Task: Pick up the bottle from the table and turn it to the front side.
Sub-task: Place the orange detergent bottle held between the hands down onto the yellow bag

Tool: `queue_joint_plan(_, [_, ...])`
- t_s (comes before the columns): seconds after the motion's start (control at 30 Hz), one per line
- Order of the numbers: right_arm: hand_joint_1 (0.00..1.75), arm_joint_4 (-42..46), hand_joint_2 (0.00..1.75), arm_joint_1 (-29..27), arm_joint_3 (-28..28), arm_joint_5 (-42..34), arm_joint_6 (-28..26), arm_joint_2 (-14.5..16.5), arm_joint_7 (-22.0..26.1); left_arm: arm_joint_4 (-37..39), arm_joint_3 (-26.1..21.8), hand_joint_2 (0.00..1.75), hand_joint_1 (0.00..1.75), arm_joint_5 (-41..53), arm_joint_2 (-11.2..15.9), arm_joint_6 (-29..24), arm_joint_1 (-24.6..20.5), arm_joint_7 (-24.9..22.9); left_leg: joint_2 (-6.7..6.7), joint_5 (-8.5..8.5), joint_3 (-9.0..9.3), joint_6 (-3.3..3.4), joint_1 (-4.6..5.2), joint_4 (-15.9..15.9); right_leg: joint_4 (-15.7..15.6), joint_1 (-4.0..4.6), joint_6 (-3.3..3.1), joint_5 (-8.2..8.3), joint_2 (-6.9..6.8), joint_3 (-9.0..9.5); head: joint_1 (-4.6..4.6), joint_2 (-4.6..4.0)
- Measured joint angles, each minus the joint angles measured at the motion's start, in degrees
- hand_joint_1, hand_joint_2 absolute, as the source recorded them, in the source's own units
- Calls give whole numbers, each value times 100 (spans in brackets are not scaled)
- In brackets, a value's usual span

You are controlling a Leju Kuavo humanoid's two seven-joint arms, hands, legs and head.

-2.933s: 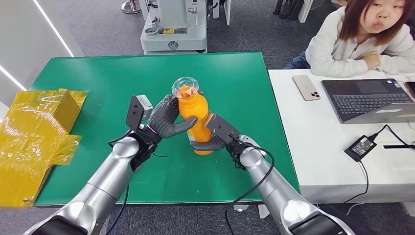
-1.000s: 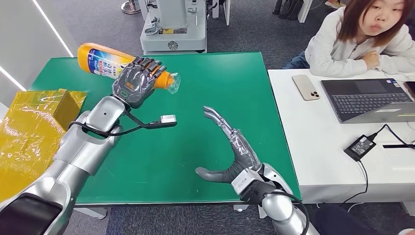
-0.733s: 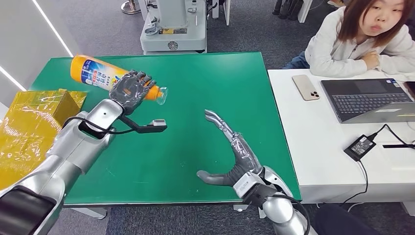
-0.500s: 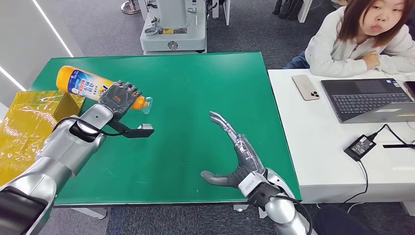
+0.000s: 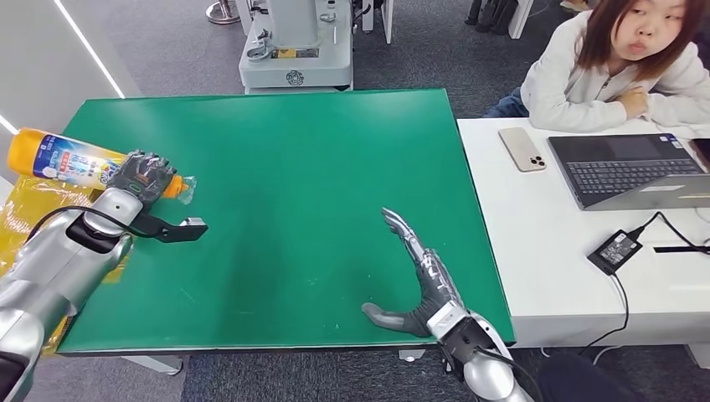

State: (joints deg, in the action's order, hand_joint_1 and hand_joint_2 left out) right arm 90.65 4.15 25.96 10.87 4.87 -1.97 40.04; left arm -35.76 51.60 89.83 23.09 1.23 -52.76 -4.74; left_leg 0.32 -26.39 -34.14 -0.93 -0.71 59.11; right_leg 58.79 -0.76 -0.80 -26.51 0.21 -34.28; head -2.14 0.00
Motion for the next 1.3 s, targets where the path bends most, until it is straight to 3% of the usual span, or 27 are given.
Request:
queue_joint_plan(0.23, [0,17,175,-259,-179,154,93,2,5,-213,-2,175,175,2,371,263,170,117,-2,0,0,-1,0,0,0,0,0,0,-2,0,0,0])
queue_joint_plan(0.57, [0,39,175,-350,-261,258,260,26,7,-231,-67,175,175,-21,458,427,327,360,-1,1,1,-1,1,1,0,-1,-1,1,-1,1,0,0])
queue_joint_plan(0.83, [0,149,175,-355,-287,436,349,46,-37,326,-286,175,175,-293,135,379,652,628,-2,1,1,-1,1,1,0,-1,-1,1,-2,1,1,0])
queue_joint_plan(1.2, [0,223,175,-341,-216,512,385,46,-118,1241,-765,175,175,-784,-418,709,617,760,-19,2,20,-2,4,0,0,-3,-1,1,-23,28,1,0])
queue_joint_plan(1.3, [0,265,175,-349,-170,536,392,46,-151,1414,-882,175,44,-843,-544,792,591,626,-22,2,38,-2,4,-2,0,-3,-1,0,-26,46,0,0])
